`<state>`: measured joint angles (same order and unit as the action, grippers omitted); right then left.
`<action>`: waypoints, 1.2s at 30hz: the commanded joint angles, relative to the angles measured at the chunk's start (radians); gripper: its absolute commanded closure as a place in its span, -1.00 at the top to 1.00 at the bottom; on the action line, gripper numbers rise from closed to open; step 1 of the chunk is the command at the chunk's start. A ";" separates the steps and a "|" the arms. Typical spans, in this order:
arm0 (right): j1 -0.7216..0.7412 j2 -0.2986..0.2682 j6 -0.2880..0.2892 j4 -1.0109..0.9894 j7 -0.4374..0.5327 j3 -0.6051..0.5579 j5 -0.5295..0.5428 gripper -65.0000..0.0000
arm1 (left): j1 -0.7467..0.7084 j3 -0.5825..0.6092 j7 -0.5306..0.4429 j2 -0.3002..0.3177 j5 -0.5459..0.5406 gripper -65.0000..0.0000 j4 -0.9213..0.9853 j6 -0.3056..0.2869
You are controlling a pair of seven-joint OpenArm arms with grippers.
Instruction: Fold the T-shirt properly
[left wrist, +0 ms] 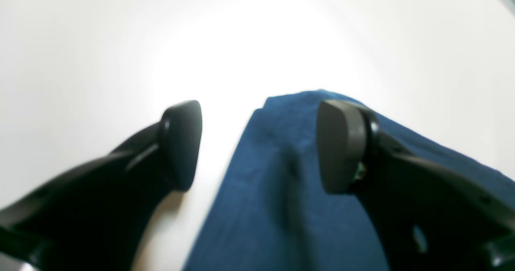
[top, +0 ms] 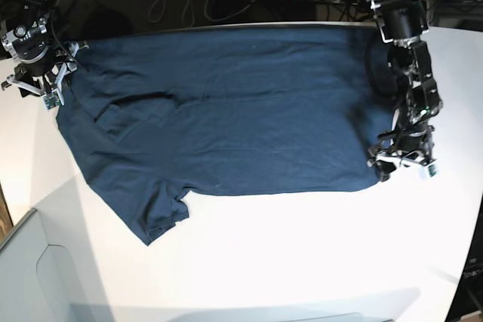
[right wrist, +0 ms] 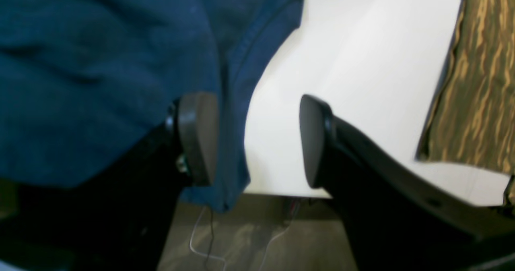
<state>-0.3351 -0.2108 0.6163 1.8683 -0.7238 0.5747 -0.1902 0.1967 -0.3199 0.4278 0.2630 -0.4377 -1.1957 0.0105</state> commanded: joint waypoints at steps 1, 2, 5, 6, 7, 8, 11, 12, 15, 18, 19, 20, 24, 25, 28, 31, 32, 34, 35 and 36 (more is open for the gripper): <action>0.000 -0.012 0.009 0.015 0.011 0.006 0.004 -0.06 | 0.034 0.006 -0.020 0.012 -0.006 0.32 0.007 -0.005; 0.000 -0.012 0.009 0.015 0.011 0.006 0.004 -0.06 | 0.050 0.017 -0.025 0.012 -0.006 0.32 0.033 -0.005; 0.000 -0.011 0.009 0.015 0.011 0.006 0.004 -0.06 | 0.085 0.078 -0.100 0.012 -0.006 0.32 0.104 -0.004; 0.000 -0.011 0.009 0.015 0.013 0.006 0.004 -0.06 | 0.093 0.103 -0.131 0.014 -0.006 0.32 0.132 -0.002; 0.001 -0.012 0.009 0.015 0.013 0.006 0.004 -0.06 | 0.099 0.121 -0.151 0.014 -0.006 0.32 0.150 -0.002; 0.001 -0.014 0.009 0.015 0.013 0.006 0.004 -0.06 | 0.103 0.140 -0.168 0.020 -0.006 0.32 0.168 -0.002; 0.001 -0.016 0.009 0.015 0.014 0.008 0.004 -0.06 | 0.106 0.164 -0.195 0.020 -0.006 0.31 0.208 -0.002; 0.001 -0.017 0.009 0.015 0.016 0.008 0.004 -0.06 | 0.106 0.169 -0.200 0.020 -0.006 0.31 0.219 -0.002; 0.003 -0.037 0.009 0.015 0.016 0.009 0.004 -0.06 | 0.105 0.167 -0.200 0.019 -0.006 0.31 0.219 -0.002; 0.044 -0.037 0.009 0.012 0.008 0.011 0.004 -0.06 | 0.102 0.166 -0.200 0.020 -0.006 0.30 0.225 -0.002; 0.055 -0.037 0.009 0.012 0.008 0.011 0.004 -0.06 | 0.100 0.166 -0.200 0.020 -0.006 0.28 0.225 -0.002; 0.067 -0.037 0.009 0.012 0.008 0.011 0.004 -0.06 | 0.100 0.166 -0.200 0.020 -0.006 0.22 0.225 -0.002; 0.138 -0.037 0.009 0.009 0.007 0.006 0.004 -0.06 | 0.099 0.166 -0.200 0.020 -0.006 -0.29 0.225 -0.002; 0.161 -0.037 0.009 0.009 0.007 0.006 0.004 -0.06 | 0.099 0.166 -0.200 0.020 -0.006 -0.44 0.225 -0.002; 0.238 -0.031 0.009 -0.005 0.007 0.005 0.004 -0.07 | 0.099 0.166 -0.200 0.019 -0.006 -0.86 0.222 -0.002; 0.339 -0.031 0.009 -0.095 0.007 0.003 0.004 -0.07 | 0.099 0.172 -0.192 0.019 -0.006 -1.00 0.216 -0.002; 0.377 -0.031 0.009 -0.143 0.007 0.003 0.004 -0.07 | 0.099 0.172 -0.192 0.017 -0.006 -1.00 0.216 -0.002; 0.456 -0.035 0.009 -0.247 0.007 0.003 0.004 -0.07 | 0.099 0.172 -0.192 0.017 -0.006 -1.00 0.215 -0.002; 0.499 -0.037 0.009 -0.312 0.010 0.003 0.004 -0.07 | 0.099 0.173 -0.192 0.017 -0.006 -1.00 0.215 -0.002; 0.545 -0.037 0.009 -0.376 0.014 0.000 0.004 -0.07 | 0.099 0.173 -0.192 0.017 -0.006 -1.00 0.215 -0.002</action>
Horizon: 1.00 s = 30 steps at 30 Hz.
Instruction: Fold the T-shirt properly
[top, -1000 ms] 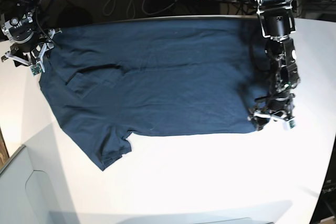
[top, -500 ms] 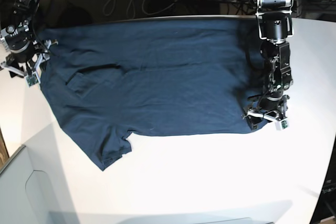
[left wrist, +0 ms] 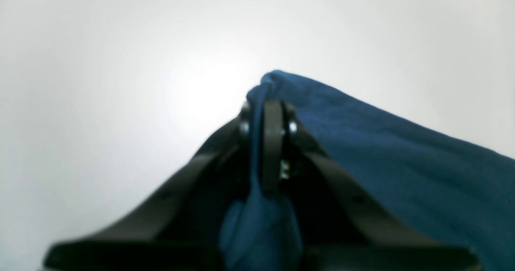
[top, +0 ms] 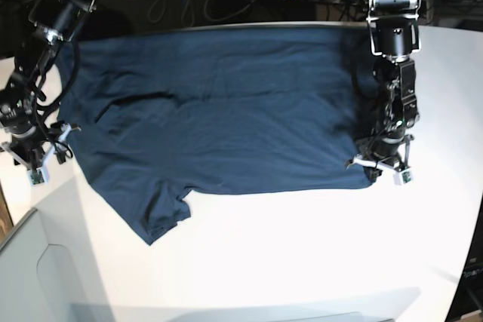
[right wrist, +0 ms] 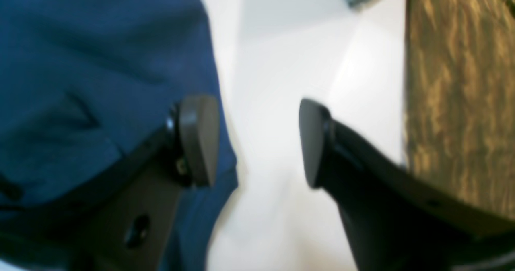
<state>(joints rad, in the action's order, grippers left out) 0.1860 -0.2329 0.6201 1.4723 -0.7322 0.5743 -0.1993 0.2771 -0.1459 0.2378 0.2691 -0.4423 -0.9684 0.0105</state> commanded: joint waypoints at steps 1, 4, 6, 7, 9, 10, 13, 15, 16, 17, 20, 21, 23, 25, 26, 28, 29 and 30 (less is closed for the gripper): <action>0.060 -0.021 0.004 -0.038 0.024 -0.007 0.013 -0.07 | 0.018 -0.001 -0.002 0.011 -0.002 -1.00 -0.013 -0.002; 0.177 -0.059 0.004 -0.235 0.038 -0.070 0.013 -0.06 | 0.017 -0.001 -0.001 0.012 -0.002 -1.00 -0.013 -0.002; 0.237 -0.061 0.002 -0.351 0.098 -0.112 0.013 -0.06 | 0.015 -0.001 -0.001 0.014 -0.002 -1.00 -0.013 -0.002; 0.261 -0.066 0.001 -0.410 0.141 -0.129 0.013 -0.06 | 0.011 -0.001 -0.001 0.014 -0.002 -1.00 -0.013 -0.002; 0.304 -0.073 -0.001 -0.509 0.225 -0.161 0.013 -0.06 | -0.002 -0.001 -0.001 0.014 -0.002 -1.00 -0.013 -0.002; 0.323 -0.075 -0.003 -0.556 0.268 -0.179 0.013 -0.06 | -0.002 -0.001 -0.001 0.014 -0.002 -1.00 -0.014 -0.002; 0.364 -0.079 -0.003 -0.674 0.386 -0.215 0.013 -0.06 | -0.009 -0.001 0.001 0.014 -0.002 -1.00 -0.044 -0.002; 0.378 -0.085 -0.004 -0.734 0.441 -0.218 0.013 -0.06 | -0.022 -0.001 0.001 0.014 -0.002 -1.00 -0.051 -0.002; 0.386 -0.087 -0.013 -0.757 0.460 -0.218 0.013 -0.06 | -0.023 -0.001 0.001 0.014 -0.002 -1.00 -0.059 -0.002; 0.390 -0.089 -0.035 -0.783 0.477 -0.218 0.013 -0.06 | -0.023 -0.001 0.001 0.014 -0.002 -1.00 -0.062 -0.001; 0.393 -0.089 -0.127 -0.838 0.538 -0.227 0.013 -0.06 | -0.023 -0.001 0.001 0.014 -0.002 -1.00 -0.060 -0.001; 0.390 -0.090 -0.141 -0.853 0.553 -0.247 0.013 -0.06 | -0.025 -0.001 0.002 0.014 -0.002 -1.00 -0.062 -0.001; 0.387 -0.090 -0.147 -0.878 0.570 -0.293 0.013 -0.06 | -0.025 -0.001 0.002 0.014 -0.002 -1.00 -0.062 -0.001; 0.384 -0.090 -0.148 -0.884 0.567 -0.327 0.013 -0.06 | -0.025 -0.001 0.002 0.014 -0.002 -1.00 -0.063 -0.001; 0.383 -0.090 -0.148 -0.884 0.563 -0.339 0.013 -0.07 | -0.025 -0.001 0.002 0.014 -0.002 -1.00 -0.063 -0.001; 0.363 -0.090 -0.148 -0.879 0.564 -0.356 0.013 -0.08 | -0.025 -0.001 0.002 0.014 -0.002 -1.00 -0.063 -0.001; 0.356 -0.090 -0.148 -0.879 0.566 -0.359 0.013 -0.12 | -0.025 -0.002 0.002 0.014 -0.002 -1.00 -0.063 -0.001; 0.355 -0.090 -0.148 -0.879 0.567 -0.359 0.013 -0.21 | -0.025 -0.004 0.002 0.014 -0.002 -1.00 -0.065 -0.001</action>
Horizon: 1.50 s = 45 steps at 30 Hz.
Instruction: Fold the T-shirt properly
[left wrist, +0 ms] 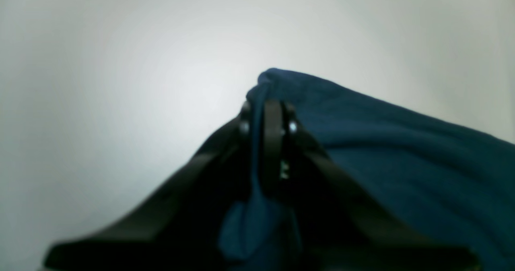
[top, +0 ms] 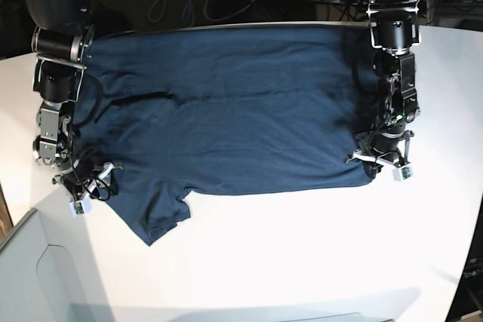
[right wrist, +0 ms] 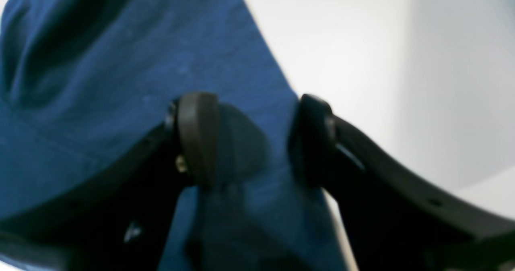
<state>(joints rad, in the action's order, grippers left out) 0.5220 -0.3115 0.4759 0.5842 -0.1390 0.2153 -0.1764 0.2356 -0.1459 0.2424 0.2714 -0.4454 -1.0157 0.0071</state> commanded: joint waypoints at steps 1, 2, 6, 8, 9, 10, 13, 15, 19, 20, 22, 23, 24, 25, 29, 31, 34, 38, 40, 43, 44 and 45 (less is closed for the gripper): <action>0.019 -0.012 -0.004 0.009 -0.026 0.000 -0.010 -0.37 | 0.017 -0.005 -0.002 0.012 0.001 -1.00 -0.018 0.003; 0.019 -0.012 -0.004 0.009 -0.026 0.006 -0.010 -0.57 | 0.017 -0.005 -0.002 0.012 0.001 -1.00 -0.024 0.003; 0.013 -0.024 -0.001 0.041 -0.030 0.011 -0.007 -0.95 | -0.006 -0.007 -0.002 0.012 0.001 -1.00 -0.108 0.003; -0.023 -0.027 -0.001 0.105 -0.030 0.013 -0.004 -1.00 | -0.015 -0.007 -0.002 0.012 0.001 -1.00 -0.156 0.003; -0.046 -0.027 -0.001 0.155 -0.029 0.013 -0.004 -1.00 | -0.023 -0.007 -0.002 0.012 0.001 -1.00 -0.180 0.003; -0.066 -0.027 -0.001 0.205 -0.030 0.013 -0.004 -1.00 | -0.034 -0.007 -0.002 0.012 0.001 -1.00 -0.197 0.003; -0.148 -0.021 -0.001 0.368 -0.034 0.040 -0.004 -1.00 | -0.051 -0.007 -0.002 0.010 0.001 -1.00 -0.246 0.003; -0.201 -0.008 -0.001 0.461 -0.034 0.083 -0.004 -1.00 | -0.077 -0.008 -0.002 0.010 0.001 -1.00 -0.279 0.003; -0.299 0.018 0.001 0.609 -0.034 0.171 -0.004 -1.00 | -0.129 -0.010 -0.004 0.010 0.001 -1.00 -0.363 0.003; -0.320 0.025 0.001 0.641 -0.034 0.183 -0.004 -1.00 | -0.143 -0.010 -0.004 0.010 0.001 -1.00 -0.381 0.003; -0.362 0.038 0.002 0.702 -0.034 0.207 -0.004 -1.00 | -0.173 -0.011 -0.008 0.012 0.001 -1.00 -0.424 0.003; -0.385 0.041 0.002 0.731 -0.034 0.220 -0.004 -1.00 | -0.189 -0.016 -0.012 0.012 0.001 -1.00 -0.444 0.003; -0.409 0.045 0.002 0.764 -0.034 0.230 -0.002 -1.00 | -0.206 -0.031 -0.012 0.010 0.001 -1.00 -0.463 0.003; -0.431 0.045 0.002 0.791 -0.034 0.238 -0.002 -0.99 | -0.221 -0.050 -0.012 0.006 0.001 -1.00 -0.478 0.001; -0.517 0.051 0.002 0.885 -0.034 0.258 -0.002 -0.99 | -0.285 -0.097 -0.012 -0.002 -0.008 -1.00 -0.541 0.001; -0.563 0.051 0.002 0.922 -0.034 0.260 -0.002 -0.99 | -0.330 -0.128 -0.012 -0.017 -0.008 -1.00 -0.581 0.001; -0.618 0.051 0.002 0.949 -0.034 0.260 0.035 -0.99 | -0.387 -0.160 -0.012 -0.050 -0.003 -1.00 -0.625 -0.003; -0.656 0.044 0.002 0.946 -0.034 0.260 0.107 -0.99 | -0.439 -0.153 -0.012 -0.059 0.000 -1.00 -0.647 -0.005; -0.669 0.044 0.002 0.945 -0.034 0.260 0.107 -0.99 | -0.454 -0.151 -0.005 -0.060 -0.002 -1.00 -0.645 -0.005; -0.672 0.048 0.002 0.945 -0.034 0.260 0.107 -0.99 | -0.468 -0.151 -0.004 -0.060 -0.006 -1.00 -0.639 -0.002; -0.672 0.048 0.002 0.945 -0.034 0.260 0.107 -0.98 | -0.477 -0.151 -0.004 -0.060 -0.008 -1.00 -0.639 0.000; -0.672 0.050 0.002 0.945 -0.034 0.260 0.107 -0.98 | -0.488 -0.151 -0.004 -0.060 -0.008 -1.00 -0.644 0.001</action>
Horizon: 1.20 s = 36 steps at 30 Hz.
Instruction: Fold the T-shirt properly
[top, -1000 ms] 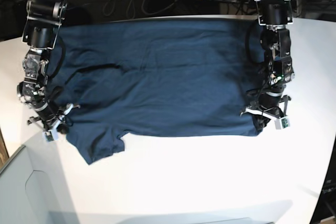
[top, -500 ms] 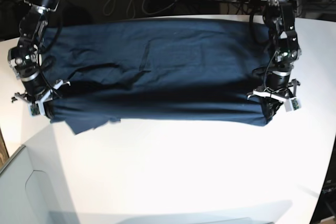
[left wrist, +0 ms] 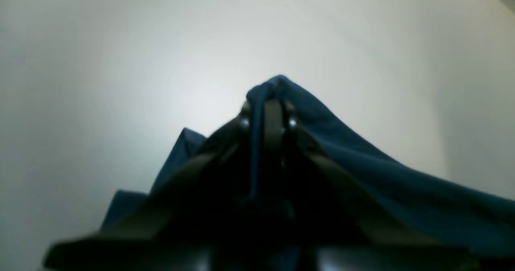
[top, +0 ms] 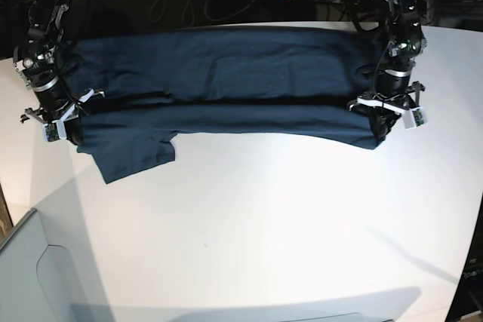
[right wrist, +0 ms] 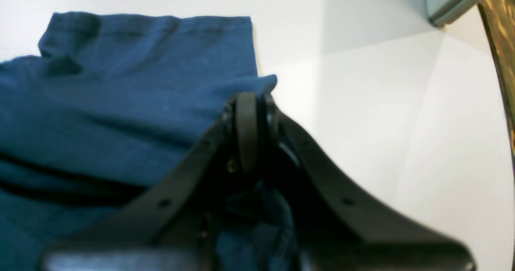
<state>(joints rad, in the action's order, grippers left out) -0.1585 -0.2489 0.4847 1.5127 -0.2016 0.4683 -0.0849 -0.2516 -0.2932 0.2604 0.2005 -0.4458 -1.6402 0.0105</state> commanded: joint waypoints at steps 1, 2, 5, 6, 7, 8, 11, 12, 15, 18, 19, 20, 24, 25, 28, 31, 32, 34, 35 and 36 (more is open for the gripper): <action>0.009 -0.013 -0.007 0.016 0.029 0.007 0.015 -0.98 | -0.012 -0.004 -0.022 0.011 -0.008 -1.00 -0.027 -0.002; 0.009 -0.013 -0.007 0.016 0.029 0.007 0.015 -0.98 | -0.021 -0.004 -0.022 0.011 -0.008 -1.00 -0.028 -0.002; 0.001 -0.017 -0.007 0.016 0.017 0.007 0.015 -0.98 | -0.047 -0.004 -0.022 0.011 -0.008 -0.80 -0.032 -0.002; 0.001 -0.017 0.002 0.018 0.001 0.005 0.015 -0.97 | -0.061 -0.004 -0.022 0.011 -0.008 -0.72 -0.039 -0.002; 0.003 -0.017 0.016 0.018 -0.008 0.007 0.015 -0.93 | -0.071 -0.002 -0.022 0.011 -0.008 -0.66 -0.048 -0.004; 0.003 -0.017 0.027 0.019 -0.019 0.007 0.015 -0.85 | -0.085 -0.002 -0.022 0.011 -0.008 -0.60 -0.062 -0.007; -0.002 -0.014 0.041 0.022 -0.023 0.007 0.015 -0.55 | -0.124 -0.002 -0.022 0.011 -0.008 -0.49 -0.111 -0.004; -0.002 -0.014 0.041 0.022 -0.023 0.007 0.015 -0.46 | -0.136 -0.004 -0.022 0.011 -0.008 -0.44 -0.130 -0.002; -0.003 -0.013 0.041 0.022 -0.023 0.007 0.015 -0.26 | -0.162 -0.011 -0.029 0.009 -0.005 -0.23 -0.174 -0.002; -0.003 -0.011 0.041 0.022 -0.023 0.007 0.015 -0.20 | -0.162 -0.036 -0.029 0.012 0.000 -0.03 -0.193 -0.002; -0.003 -0.011 0.041 0.022 -0.023 0.007 0.015 -0.20 | -0.154 -0.061 -0.025 0.012 0.000 0.02 -0.183 -0.002; -0.003 -0.011 0.041 0.022 -0.023 0.005 0.015 -0.20 | -0.137 -0.085 -0.023 0.011 0.000 0.06 -0.174 -0.002; -0.003 -0.011 0.041 0.022 -0.023 0.004 0.015 -0.20 | -0.050 -0.116 -0.022 0.012 0.000 0.06 -0.076 -0.002; -0.003 -0.011 0.041 0.022 -0.023 0.004 0.015 -0.20 | -0.035 -0.116 -0.022 0.015 0.000 0.07 -0.056 -0.002; -0.005 -0.011 0.041 0.022 -0.025 0.002 0.015 -0.20 | 0.001 -0.114 -0.020 0.017 0.000 0.07 -0.016 -0.007; -0.005 -0.011 0.041 0.019 -0.025 0.005 0.015 -0.20 | 0.027 -0.082 -0.020 0.018 0.002 0.07 0.008 -0.008; -0.005 -0.011 0.041 0.021 -0.025 0.005 0.015 -0.20 | 0.031 -0.065 -0.020 0.020 0.002 0.06 0.019 -0.008; -0.005 -0.011 0.041 0.021 -0.025 0.005 0.015 -0.20 | 0.042 -0.031 -0.020 0.021 0.002 0.06 0.048 -0.007; -0.005 -0.011 0.041 0.021 -0.025 0.005 0.015 -0.20 | 0.047 -0.019 -0.020 0.021 0.002 0.06 0.061 -0.007; -0.005 -0.011 0.041 0.021 -0.025 0.005 0.015 -0.20 | 0.050 -0.008 -0.020 0.021 0.002 0.06 0.071 -0.005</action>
<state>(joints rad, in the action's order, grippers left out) -0.1703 -0.2455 0.5114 1.5150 -0.2512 0.4664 -0.0845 -0.2092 -0.2943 0.2646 0.2104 -0.4416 -1.5528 0.0044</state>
